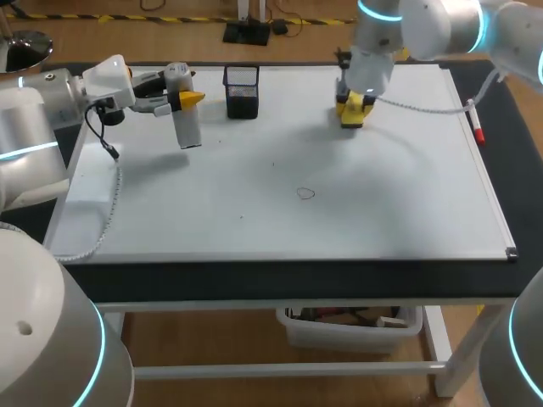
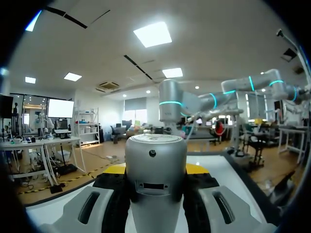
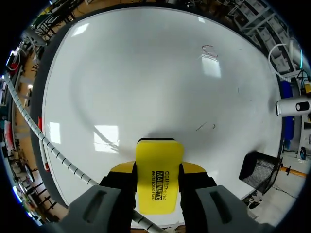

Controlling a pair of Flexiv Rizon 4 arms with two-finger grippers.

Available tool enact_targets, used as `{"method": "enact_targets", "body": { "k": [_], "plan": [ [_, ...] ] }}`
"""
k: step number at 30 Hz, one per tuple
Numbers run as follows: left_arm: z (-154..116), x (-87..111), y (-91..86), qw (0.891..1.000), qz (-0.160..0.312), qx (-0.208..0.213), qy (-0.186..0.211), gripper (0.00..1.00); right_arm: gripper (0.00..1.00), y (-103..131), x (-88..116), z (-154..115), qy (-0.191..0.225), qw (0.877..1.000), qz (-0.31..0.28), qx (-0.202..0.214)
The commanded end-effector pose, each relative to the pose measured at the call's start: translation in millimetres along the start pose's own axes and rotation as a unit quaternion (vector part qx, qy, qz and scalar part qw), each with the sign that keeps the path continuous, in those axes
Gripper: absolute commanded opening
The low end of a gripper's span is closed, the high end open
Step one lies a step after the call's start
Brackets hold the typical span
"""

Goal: Pick up the inspection probe, press it on each red-marked spot on the whiteboard one by one, put down the probe, pick up the eraser, and wipe off all the red marks.

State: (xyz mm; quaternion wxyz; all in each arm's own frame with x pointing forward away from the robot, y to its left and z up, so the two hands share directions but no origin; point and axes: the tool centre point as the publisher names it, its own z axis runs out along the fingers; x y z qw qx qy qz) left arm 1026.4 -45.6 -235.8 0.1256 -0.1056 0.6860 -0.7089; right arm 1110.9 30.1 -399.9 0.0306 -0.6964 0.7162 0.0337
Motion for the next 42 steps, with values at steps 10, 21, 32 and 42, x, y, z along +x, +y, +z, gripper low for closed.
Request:
{"method": "enact_targets", "body": {
  "k": [10,21,32,42],
  "plan": [
    [0.2,0.2,-0.5,1.000,0.001,0.001,-0.001,0.00,0.00,-15.1,101.2,-31.2,-0.004,0.997,0.072,0.015],
    [0.2,0.2,-0.5,1.000,0.001,0.001,-0.001,0.00,0.00,-9.8,139.9,-34.4,0.001,0.996,0.093,0.009],
    [0.2,0.2,-0.5,1.000,0.001,0.001,-0.001,0.00,0.00,-8.3,148.6,-36.8,-0.003,0.995,0.098,0.005],
    [0.2,0.2,-0.5,1.000,0.001,0.001,-0.001,0.00,0.00,-8.3,148.6,-36.8,-0.003,0.995,0.098,0.005]
  ]
}}
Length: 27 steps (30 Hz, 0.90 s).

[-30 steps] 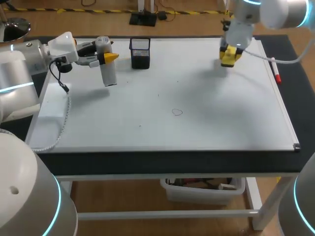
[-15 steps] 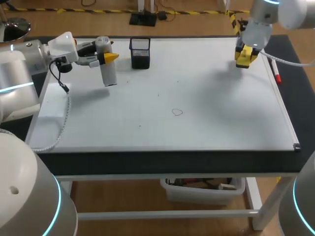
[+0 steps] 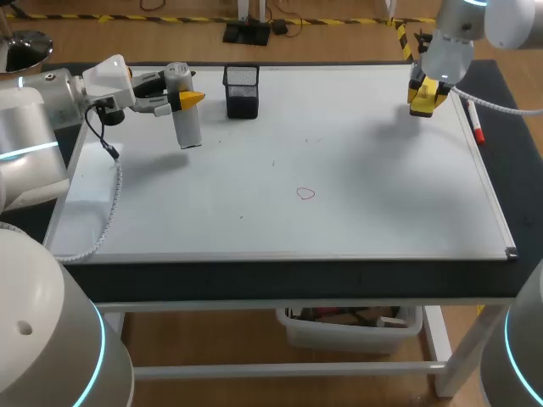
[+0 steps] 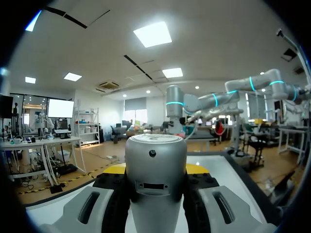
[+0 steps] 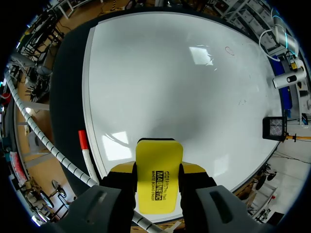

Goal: Pick up the inspection probe, press it on each red-marked spot on the whiteboard one by one, put down the probe, pick up the eraser, and wipe off all the red marks.

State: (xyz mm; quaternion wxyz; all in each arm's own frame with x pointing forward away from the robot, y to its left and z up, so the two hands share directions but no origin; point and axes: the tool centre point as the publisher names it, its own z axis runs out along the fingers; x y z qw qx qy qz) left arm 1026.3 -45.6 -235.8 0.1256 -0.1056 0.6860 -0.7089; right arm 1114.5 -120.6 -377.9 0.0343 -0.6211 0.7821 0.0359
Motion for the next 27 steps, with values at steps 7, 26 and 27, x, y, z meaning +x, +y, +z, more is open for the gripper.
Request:
{"method": "enact_targets", "body": {
  "k": [7,26,27],
  "plan": [
    [13.4,16.6,-5.1,1.000,0.005,-0.001,0.020,0.00,0.00,-0.8,0.5,-1.1,0.001,1.000,-0.001,0.000],
    [135.7,121.5,2.4,0.979,-0.003,0.026,0.200,0.00,0.00,-0.8,0.5,-1.1,0.001,1.000,-0.001,0.000],
    [140.6,125.2,3.6,0.978,-0.004,0.029,0.206,0.00,0.00,-0.8,0.5,-1.1,0.001,1.000,-0.001,0.000]
  ]
}}
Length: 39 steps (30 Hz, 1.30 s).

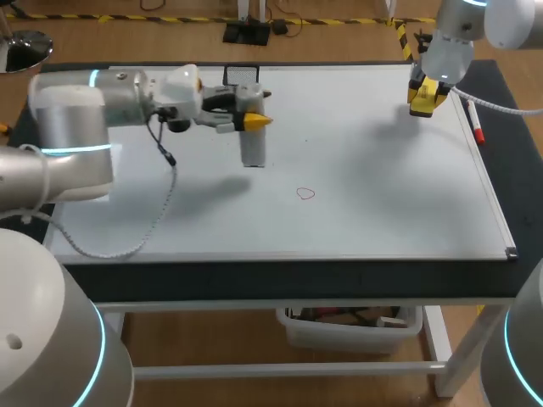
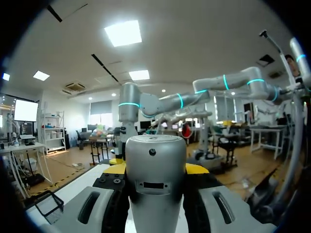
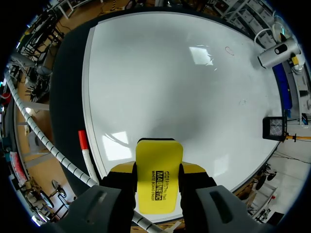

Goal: Pick up the inspection probe, press it on each red-marked spot on the whiteboard one by one, put down the probe, pick up the eraser, and wipe off all the red marks.

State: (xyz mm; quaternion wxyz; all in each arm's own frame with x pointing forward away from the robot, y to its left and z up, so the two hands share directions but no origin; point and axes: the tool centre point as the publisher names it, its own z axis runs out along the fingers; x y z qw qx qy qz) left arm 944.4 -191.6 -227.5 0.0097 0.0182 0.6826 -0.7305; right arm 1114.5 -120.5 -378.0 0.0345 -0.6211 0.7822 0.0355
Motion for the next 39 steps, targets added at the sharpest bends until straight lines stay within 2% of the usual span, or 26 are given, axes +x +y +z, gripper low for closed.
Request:
{"method": "enact_targets", "body": {
  "k": [1,7,12,17,28,39],
  "plan": [
    [33.2,-6.6,13.1,0.999,-0.005,0.010,0.046,0.00,0.00,-0.8,0.6,-1.2,0.001,1.000,-0.001,-0.001],
    [63.4,5.9,23.5,0.996,-0.010,0.022,0.090,0.00,0.00,-0.8,0.6,-1.2,0.001,1.000,-0.001,-0.001],
    [79.5,12.0,33.1,0.993,-0.006,0.020,0.112,0.00,0.00,-0.8,0.6,-1.2,0.001,1.000,-0.001,-0.001],
    [90.8,17.8,36.7,0.993,-0.013,0.025,0.119,0.00,0.00,-0.8,0.6,-1.2,0.001,1.000,-0.001,-0.001],
    [99.0,30.7,44.5,0.991,-0.034,0.018,0.128,0.00,0.00,-0.8,0.6,-1.2,0.001,1.000,-0.001,-0.001],
    [98.1,37.5,41.6,0.992,-0.039,0.013,0.123,0.00,0.00,-0.8,0.6,-1.2,0.001,1.000,-0.001,-0.001]
  ]
}}
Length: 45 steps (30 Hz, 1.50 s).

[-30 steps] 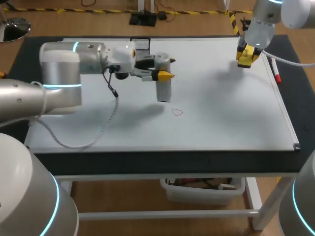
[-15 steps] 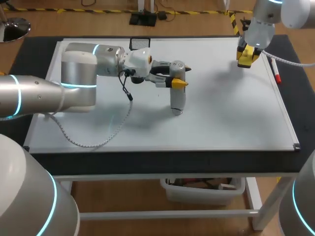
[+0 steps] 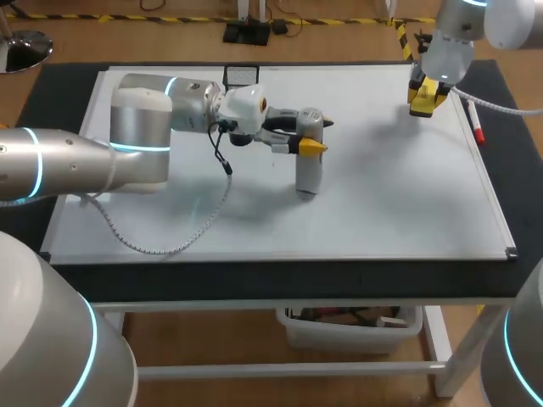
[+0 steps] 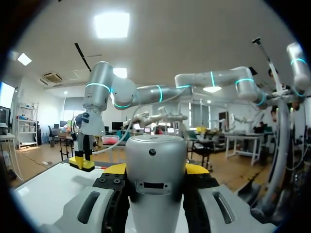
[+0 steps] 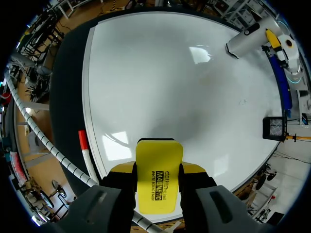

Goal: Pick up the inspection probe, press it on each red-marked spot on the whiteboard one by one, put down the probe, pick up the eraser, and wipe off all the red marks.

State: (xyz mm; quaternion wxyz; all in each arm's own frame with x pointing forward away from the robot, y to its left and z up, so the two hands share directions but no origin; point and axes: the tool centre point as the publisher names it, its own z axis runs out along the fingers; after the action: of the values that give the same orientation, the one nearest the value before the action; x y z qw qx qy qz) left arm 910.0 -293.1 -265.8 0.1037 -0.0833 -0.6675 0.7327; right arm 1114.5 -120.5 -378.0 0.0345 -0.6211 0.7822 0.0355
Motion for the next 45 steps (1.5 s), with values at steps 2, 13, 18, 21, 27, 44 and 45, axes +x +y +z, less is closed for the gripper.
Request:
{"method": "enact_targets", "body": {
  "k": [2,13,18,21,27,44,45],
  "plan": [
    [-2.1,4.5,-0.7,1.000,-0.003,0.002,-0.004,0.00,0.00,-0.8,0.6,-1.3,0.001,1.000,-0.001,-0.001],
    [0.2,10.4,7.6,1.000,-0.010,0.008,-0.007,0.00,0.00,-0.8,0.6,-1.3,0.001,1.000,-0.001,-0.001],
    [-1.1,9.5,8.9,1.000,-0.011,0.007,-0.010,0.00,0.00,-0.8,0.6,-1.3,0.001,1.000,-0.001,-0.001],
    [-1.7,8.8,9.2,1.000,-0.010,0.006,-0.011,0.00,0.00,-0.8,0.6,-1.3,0.001,1.000,-0.001,-0.001],
    [-1.8,7.9,10.0,1.000,-0.010,0.006,-0.011,0.00,0.00,-0.8,0.6,-1.3,0.001,1.000,-0.001,-0.001],
    [-4.0,10.5,4.8,1.000,-0.007,0.002,-0.017,0.00,0.00,-0.8,0.6,-1.3,0.001,1.000,-0.001,-0.001],
    [-5.5,10.4,3.2,1.000,-0.005,0.002,-0.019,0.00,0.00,-0.8,0.6,-1.3,0.001,1.000,-0.001,-0.001]
  ]
}}
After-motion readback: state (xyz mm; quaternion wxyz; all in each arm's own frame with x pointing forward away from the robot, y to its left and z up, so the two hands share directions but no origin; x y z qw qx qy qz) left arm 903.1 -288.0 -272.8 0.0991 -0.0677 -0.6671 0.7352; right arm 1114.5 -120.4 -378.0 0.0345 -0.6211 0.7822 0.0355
